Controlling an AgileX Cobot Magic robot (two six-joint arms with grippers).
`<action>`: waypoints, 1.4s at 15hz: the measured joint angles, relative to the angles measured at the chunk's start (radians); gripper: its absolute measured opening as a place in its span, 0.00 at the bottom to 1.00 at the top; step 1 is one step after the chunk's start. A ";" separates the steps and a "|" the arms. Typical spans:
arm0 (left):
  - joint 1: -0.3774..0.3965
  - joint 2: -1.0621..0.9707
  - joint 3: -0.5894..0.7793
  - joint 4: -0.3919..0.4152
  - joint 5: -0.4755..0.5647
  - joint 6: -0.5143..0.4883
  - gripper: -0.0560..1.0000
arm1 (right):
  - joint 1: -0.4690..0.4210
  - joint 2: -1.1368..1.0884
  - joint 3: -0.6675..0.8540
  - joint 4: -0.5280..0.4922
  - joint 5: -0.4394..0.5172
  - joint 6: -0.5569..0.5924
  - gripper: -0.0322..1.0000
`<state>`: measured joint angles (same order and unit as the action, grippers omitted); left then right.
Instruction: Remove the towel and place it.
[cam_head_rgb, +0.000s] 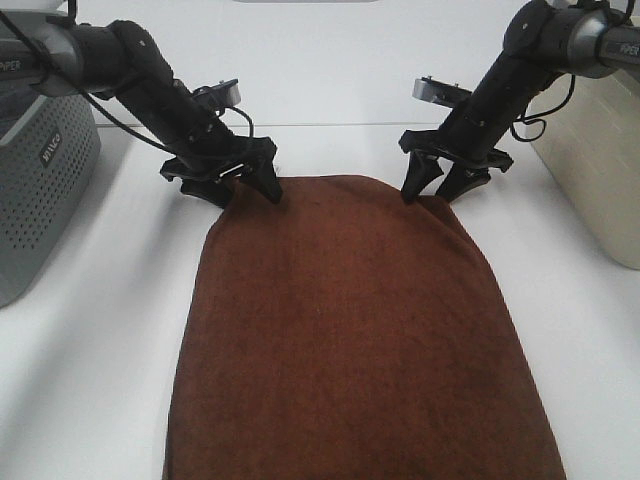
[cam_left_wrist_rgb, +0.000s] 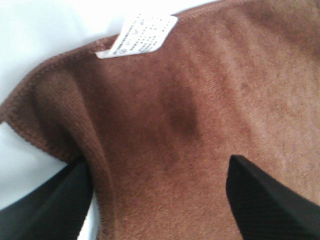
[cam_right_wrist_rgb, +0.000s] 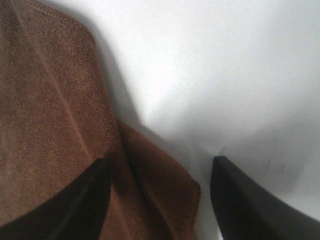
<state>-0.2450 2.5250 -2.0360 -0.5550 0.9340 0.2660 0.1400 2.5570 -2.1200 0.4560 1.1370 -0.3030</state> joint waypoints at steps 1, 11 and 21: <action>0.000 0.000 0.000 0.007 -0.001 -0.002 0.67 | 0.000 0.001 0.000 -0.004 0.000 0.002 0.55; 0.000 0.011 0.000 0.073 0.004 -0.007 0.08 | -0.001 0.006 0.001 -0.044 0.002 0.003 0.07; 0.000 0.010 -0.006 0.151 -0.077 -0.001 0.05 | -0.001 -0.069 0.002 -0.150 -0.246 0.070 0.04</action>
<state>-0.2450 2.5350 -2.0420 -0.4040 0.8570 0.2650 0.1390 2.4880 -2.1180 0.3060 0.8910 -0.2330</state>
